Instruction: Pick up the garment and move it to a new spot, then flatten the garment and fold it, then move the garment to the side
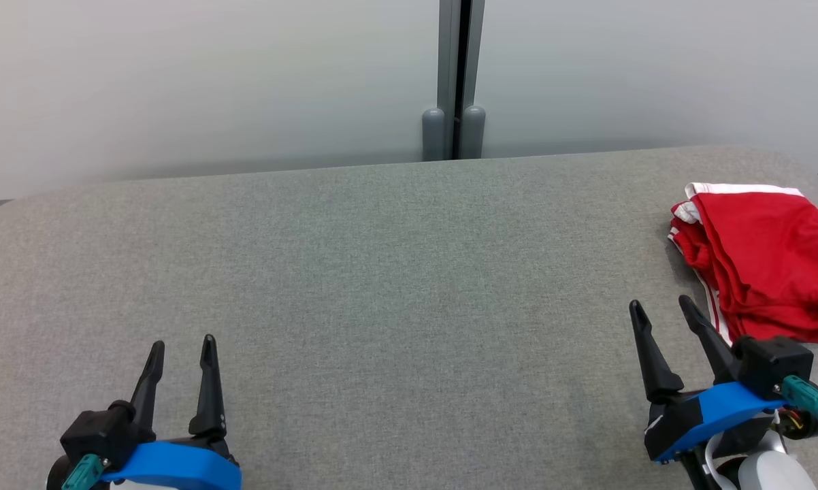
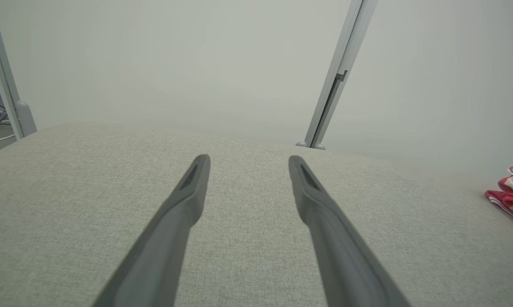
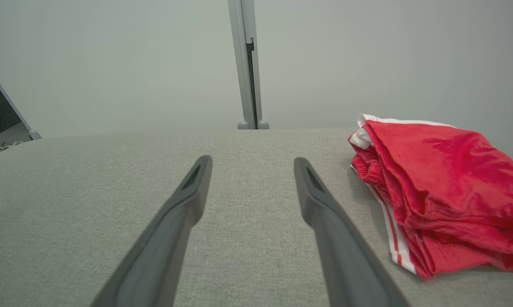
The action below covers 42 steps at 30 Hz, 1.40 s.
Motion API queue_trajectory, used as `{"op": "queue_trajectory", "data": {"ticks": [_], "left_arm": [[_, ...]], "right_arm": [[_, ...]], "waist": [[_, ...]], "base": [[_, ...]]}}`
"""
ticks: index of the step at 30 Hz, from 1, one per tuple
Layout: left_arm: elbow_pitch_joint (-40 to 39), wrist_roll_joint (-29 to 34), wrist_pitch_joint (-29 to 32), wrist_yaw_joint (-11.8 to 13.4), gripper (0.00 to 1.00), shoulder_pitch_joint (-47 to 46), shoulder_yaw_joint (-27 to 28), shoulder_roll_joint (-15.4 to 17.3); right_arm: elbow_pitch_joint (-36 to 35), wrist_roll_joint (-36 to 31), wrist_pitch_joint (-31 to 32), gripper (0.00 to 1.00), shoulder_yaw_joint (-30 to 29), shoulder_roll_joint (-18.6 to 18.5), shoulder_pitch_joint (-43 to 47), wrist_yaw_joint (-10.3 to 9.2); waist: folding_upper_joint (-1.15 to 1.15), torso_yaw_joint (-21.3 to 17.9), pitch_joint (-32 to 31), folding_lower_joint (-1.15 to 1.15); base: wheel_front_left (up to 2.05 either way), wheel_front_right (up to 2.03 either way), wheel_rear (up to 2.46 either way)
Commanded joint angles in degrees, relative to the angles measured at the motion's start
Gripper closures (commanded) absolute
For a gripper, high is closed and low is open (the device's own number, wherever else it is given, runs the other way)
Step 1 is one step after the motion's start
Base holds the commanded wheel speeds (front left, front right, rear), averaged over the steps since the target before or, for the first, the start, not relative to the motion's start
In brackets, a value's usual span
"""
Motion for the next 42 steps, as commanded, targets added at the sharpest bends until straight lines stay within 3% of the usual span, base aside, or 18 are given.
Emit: {"op": "queue_trajectory", "data": {"ticks": [1, 31, 32, 42], "left_arm": [[0.1, 0.3, -0.2, -0.2, 0.00, 0.5, 0.4, 0.1], [1.8, 0.4, -0.3, -1.4, 0.00, 1.0, 1.1, -0.5], [1.9, 0.5, 0.0, -1.4, 1.00, 1.1, 0.9, -0.7], [2.5, -6.8, 2.7, -2.0, 1.00, 0.9, 2.7, -2.0]], "right_arm": [[-0.9, -0.5, 0.3, 0.00, -0.3, 0.4, 1.1, 0.02], [-2.6, -2.5, 3.4, 0.00, -1.3, 3.2, 2.8, 0.03], [-2.5, -2.6, 3.2, 1.00, -1.4, 2.9, 2.5, -0.01], [-0.5, 6.3, 4.4, 1.00, -2.4, 3.0, 2.3, -0.01]], "waist": [[0.00, 0.0, -0.1, 0.01], [0.00, -0.7, -0.3, 0.01], [0.00, -0.7, -0.3, 0.02], [0.00, -0.6, -0.4, 0.02]], "base": [[0.00, 0.00, 0.00], [0.00, 0.00, 0.00], [0.00, 0.00, 0.00], [0.00, 0.00, 0.00]]}}
